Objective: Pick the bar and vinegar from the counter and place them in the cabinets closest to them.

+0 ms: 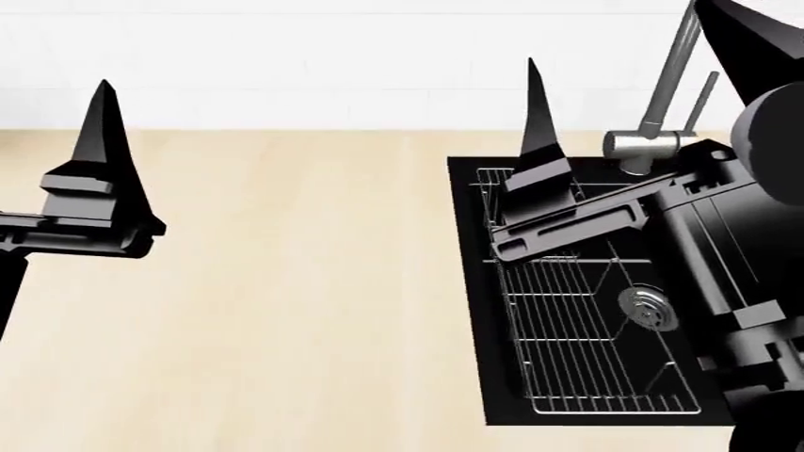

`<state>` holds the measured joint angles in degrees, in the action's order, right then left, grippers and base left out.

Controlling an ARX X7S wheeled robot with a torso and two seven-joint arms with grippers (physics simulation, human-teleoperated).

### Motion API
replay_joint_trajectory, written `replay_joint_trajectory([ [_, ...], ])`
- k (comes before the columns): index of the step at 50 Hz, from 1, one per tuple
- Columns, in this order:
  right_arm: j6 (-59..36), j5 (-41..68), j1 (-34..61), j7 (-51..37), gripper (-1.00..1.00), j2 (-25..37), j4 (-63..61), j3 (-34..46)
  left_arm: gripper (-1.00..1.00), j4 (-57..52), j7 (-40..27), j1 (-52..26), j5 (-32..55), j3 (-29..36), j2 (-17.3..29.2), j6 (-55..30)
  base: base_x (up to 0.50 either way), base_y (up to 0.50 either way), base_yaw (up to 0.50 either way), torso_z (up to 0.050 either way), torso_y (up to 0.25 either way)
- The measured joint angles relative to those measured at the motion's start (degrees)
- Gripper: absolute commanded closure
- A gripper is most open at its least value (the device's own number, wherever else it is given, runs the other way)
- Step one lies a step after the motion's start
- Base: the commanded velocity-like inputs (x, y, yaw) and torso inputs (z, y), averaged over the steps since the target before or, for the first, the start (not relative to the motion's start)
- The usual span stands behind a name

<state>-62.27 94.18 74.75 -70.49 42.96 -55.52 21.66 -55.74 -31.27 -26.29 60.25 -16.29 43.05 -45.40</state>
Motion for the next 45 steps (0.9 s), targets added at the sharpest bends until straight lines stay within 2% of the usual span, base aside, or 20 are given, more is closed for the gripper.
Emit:
replay_joint_trajectory([
  [10,0.15,-0.73,-0.36,0.47,-1.00,-0.04,-0.03,0.04,-1.00,-0.14,0.09,0.47,-0.47,0.06,0.01,0.79,0.00,0.50,0.00,0.000,0.000],
  [28,0.37,0.07,0.50,-0.37,-1.00,0.33,-0.17,0.31,-1.00,-2.34,-1.07,-0.08,2.70,-4.44,1.65,5.05,0.00,0.50,0.00,0.000,0.000],
  [45,0.60,-0.13,0.66,-0.29,-1.00,0.45,-0.15,0.46,-1.00,-2.30,-1.87,0.26,3.01,-4.63,2.74,6.69,0.00,0.50,0.00,0.000,0.000],
])
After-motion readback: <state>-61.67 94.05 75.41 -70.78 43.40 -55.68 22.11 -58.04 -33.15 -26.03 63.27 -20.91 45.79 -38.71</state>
